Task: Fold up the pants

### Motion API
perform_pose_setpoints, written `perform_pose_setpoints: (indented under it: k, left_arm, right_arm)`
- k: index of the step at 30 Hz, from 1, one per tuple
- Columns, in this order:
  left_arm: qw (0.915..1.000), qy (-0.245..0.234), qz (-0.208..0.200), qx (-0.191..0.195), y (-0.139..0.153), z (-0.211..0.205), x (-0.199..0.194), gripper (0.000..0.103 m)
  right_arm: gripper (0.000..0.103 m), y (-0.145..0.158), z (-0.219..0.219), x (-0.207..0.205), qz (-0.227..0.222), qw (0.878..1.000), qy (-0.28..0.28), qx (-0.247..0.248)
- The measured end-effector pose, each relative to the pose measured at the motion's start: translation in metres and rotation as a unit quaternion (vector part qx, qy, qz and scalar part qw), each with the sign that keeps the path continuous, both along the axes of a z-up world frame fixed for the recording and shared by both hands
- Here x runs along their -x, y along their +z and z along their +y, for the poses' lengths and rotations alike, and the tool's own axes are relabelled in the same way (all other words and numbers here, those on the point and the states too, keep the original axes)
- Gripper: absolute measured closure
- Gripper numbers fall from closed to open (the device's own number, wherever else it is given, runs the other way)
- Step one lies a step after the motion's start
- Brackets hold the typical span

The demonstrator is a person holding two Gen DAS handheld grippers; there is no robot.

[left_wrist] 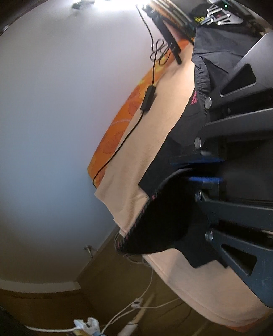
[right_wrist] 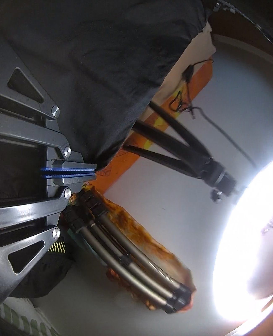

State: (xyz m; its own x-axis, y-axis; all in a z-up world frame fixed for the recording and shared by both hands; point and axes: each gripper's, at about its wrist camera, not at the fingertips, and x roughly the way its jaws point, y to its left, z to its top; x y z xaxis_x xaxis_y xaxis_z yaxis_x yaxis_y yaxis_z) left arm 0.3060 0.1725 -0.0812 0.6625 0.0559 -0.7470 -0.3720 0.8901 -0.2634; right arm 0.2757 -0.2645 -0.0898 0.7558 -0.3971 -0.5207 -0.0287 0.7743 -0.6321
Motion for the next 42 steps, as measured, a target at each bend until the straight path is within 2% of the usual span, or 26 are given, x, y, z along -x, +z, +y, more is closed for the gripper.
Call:
perform_pose_setpoints:
  k: [3,7,10,12,17,21,26,30,31,32,33,37,41,42]
  left_arm:
    - [1.0,0.005,-0.005,-0.006,0.004,0.007,-0.005,0.08]
    - [0.9991,0.024,-0.025,-0.024,0.019,0.022,0.013,0.079]
    - [0.9986,0.037,-0.032,-0.019,0.025,0.038,0.035,0.079]
    - [0.9979,0.045,-0.033,-0.032,0.028,0.046,0.044,0.079]
    - [0.9982,0.046,-0.025,-0.03,0.022,0.061,0.062,0.079]
    - [0.9988,0.027,-0.018,-0.037,0.018,0.051,0.068,0.079]
    - [0.9989,-0.002,-0.008,-0.047,0.01,0.027,0.063,0.079]
    - [0.9982,-0.033,-0.003,-0.05,0.004,0.003,0.065,0.079]
    - [0.9977,-0.041,-0.004,-0.054,0.006,-0.004,0.068,0.079]
    - [0.9973,-0.047,-0.006,-0.055,0.007,-0.008,0.072,0.079]
    - [0.997,-0.055,-0.009,-0.054,0.009,-0.015,0.075,0.079]
    - [0.994,-0.096,-0.024,-0.047,0.021,-0.051,0.086,0.079]
    - [0.9864,-0.153,-0.037,-0.046,0.031,-0.094,0.097,0.079]
    - [0.9839,-0.169,-0.038,-0.044,0.032,-0.106,0.099,0.079]
  right_arm:
    - [0.103,-0.007,-0.008,-0.012,0.009,1.0,-0.011,0.009]
    - [0.103,-0.018,-0.016,-0.03,0.026,0.999,-0.027,0.016]
    - [0.103,-0.025,-0.023,-0.039,0.033,0.999,-0.032,0.018]
    - [0.103,-0.031,-0.027,-0.048,0.039,0.998,-0.035,0.019]
    - [0.103,-0.035,-0.037,-0.055,0.045,0.998,-0.039,0.009]
    - [0.103,-0.027,-0.048,-0.047,0.044,0.998,-0.05,-0.005]
    - [0.103,-0.027,-0.058,-0.041,0.053,0.997,-0.057,0.021]
    - [0.103,-0.02,-0.066,-0.045,0.05,0.997,-0.057,-0.016]
    - [0.099,-0.017,-0.066,-0.043,0.046,0.997,-0.051,-0.028]
    - [0.084,-0.013,-0.066,-0.038,0.037,0.998,-0.043,-0.036]
    - [0.064,-0.009,-0.064,-0.033,0.026,0.998,-0.04,-0.037]
    - [0.051,0.02,-0.064,0.0,-0.016,0.998,-0.013,-0.062]
    - [0.042,0.048,-0.08,0.048,-0.038,0.987,-0.016,-0.155]
    - [0.04,0.054,-0.09,0.066,-0.039,0.98,-0.024,-0.193]
